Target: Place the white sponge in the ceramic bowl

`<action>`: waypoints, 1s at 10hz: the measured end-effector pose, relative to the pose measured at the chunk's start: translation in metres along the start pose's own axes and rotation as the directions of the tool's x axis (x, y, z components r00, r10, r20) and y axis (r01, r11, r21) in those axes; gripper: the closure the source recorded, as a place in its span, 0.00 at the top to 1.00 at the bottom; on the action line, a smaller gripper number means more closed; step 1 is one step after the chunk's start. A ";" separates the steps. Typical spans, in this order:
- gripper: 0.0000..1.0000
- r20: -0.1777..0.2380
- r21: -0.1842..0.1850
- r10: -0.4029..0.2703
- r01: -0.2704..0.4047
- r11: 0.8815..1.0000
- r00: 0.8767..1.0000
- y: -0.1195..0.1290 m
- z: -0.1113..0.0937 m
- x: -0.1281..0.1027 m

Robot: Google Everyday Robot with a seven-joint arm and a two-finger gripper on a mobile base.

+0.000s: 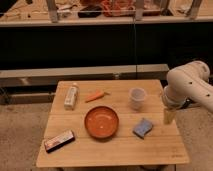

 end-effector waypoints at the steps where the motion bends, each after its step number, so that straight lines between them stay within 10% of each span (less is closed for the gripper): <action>1: 0.80 0.000 0.000 0.000 0.000 1.000 1.000 0.000 0.000 0.000; 10: 0.80 0.000 0.001 -0.012 0.012 1.000 1.000 0.002 0.003 0.001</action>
